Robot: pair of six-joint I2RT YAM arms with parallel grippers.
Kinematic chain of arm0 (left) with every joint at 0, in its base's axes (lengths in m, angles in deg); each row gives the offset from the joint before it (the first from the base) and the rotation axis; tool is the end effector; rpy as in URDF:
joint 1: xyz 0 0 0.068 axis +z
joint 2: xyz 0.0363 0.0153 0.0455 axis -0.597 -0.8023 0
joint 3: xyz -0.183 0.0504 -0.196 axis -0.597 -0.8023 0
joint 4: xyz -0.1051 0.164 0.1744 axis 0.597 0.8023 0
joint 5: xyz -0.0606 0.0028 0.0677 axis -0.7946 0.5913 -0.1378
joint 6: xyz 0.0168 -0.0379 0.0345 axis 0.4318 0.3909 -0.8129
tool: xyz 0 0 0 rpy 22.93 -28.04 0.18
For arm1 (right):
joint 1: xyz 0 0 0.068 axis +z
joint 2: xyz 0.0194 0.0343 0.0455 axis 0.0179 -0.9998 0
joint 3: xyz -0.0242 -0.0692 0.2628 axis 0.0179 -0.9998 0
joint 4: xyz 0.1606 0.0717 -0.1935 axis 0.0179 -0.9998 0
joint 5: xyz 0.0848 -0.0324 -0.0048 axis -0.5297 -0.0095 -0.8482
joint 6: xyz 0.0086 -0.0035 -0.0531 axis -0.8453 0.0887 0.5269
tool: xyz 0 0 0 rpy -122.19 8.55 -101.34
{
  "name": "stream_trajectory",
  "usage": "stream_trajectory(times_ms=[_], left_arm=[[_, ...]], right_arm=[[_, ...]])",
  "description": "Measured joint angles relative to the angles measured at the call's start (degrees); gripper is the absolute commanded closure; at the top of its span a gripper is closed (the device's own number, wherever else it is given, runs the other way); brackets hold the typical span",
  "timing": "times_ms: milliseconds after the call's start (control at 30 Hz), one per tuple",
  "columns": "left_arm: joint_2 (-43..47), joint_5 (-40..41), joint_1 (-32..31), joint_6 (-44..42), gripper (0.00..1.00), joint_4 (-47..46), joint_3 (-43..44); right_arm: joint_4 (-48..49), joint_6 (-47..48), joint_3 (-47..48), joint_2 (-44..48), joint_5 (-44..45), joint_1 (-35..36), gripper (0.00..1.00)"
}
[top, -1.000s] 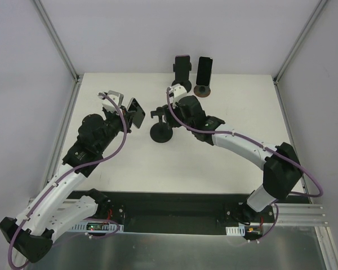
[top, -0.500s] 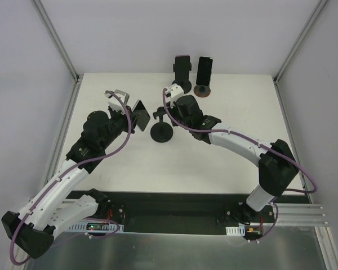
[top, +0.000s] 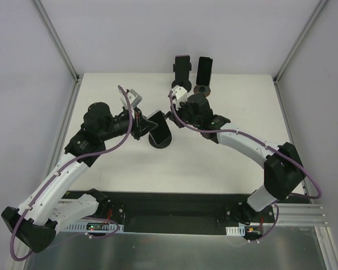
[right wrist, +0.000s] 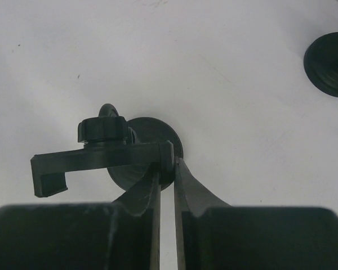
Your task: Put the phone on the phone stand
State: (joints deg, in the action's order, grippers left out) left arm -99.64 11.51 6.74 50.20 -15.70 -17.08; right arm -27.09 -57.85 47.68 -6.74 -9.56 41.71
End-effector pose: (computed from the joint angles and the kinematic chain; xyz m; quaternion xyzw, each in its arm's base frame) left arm 0.1668 -0.1123 0.3993 0.2596 0.6764 -0.3682 0.5827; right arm 0.2765 0.2587 0.3033 -0.4272 0.6876 0.1486 0.5679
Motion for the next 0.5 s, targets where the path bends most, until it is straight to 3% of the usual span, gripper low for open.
stream_trajectory(times_ms=[267,500], left_arm=[[-12.0,-23.2,-0.2,-6.1,1.00,-8.7,1.4],[-25.0,-32.2,-0.5,-13.4,1.00,-11.1,9.0]], right_arm=[[-1.4,2.3,-1.4,1.2,-17.4,-6.2,0.99],[-2.7,3.4,-1.4,0.9,-26.9,-7.8,0.99]])
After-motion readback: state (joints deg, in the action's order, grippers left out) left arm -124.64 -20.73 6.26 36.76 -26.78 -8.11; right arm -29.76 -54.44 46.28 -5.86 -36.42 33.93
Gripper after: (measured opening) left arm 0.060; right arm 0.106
